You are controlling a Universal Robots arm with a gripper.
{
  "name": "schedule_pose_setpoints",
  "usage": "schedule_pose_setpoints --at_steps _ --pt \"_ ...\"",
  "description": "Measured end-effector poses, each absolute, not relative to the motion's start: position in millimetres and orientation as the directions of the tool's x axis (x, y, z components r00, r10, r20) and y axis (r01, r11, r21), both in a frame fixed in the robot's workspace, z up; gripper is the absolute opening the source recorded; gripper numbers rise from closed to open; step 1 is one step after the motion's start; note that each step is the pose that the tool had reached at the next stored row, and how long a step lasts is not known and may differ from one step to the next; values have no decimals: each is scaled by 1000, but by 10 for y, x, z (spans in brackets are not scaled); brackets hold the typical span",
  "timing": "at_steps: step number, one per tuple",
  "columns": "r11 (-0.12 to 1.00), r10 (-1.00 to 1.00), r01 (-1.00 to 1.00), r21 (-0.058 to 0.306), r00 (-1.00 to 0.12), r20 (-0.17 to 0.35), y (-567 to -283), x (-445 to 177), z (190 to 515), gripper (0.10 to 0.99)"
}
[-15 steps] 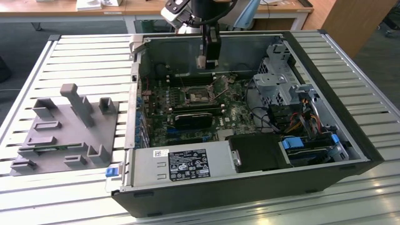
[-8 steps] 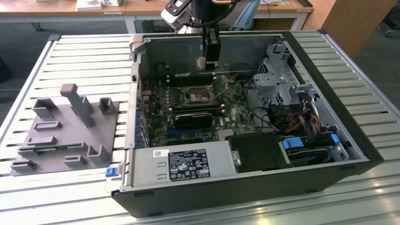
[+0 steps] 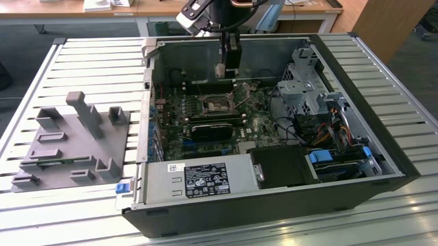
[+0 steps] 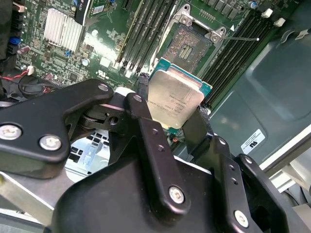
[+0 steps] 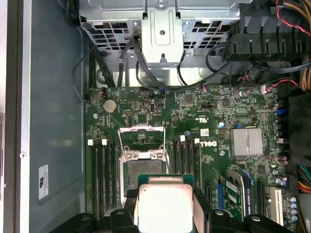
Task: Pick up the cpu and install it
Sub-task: 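Place the cpu into insertion slot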
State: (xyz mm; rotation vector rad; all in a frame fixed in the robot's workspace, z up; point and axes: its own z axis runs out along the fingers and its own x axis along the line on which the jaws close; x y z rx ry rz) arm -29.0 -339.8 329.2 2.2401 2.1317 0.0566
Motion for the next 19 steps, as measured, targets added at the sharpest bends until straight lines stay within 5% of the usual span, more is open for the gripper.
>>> schedule_pose_setpoints --at_steps 19 --pt "-49 999 997 60 50 -7 -3399 -290 3154 533"
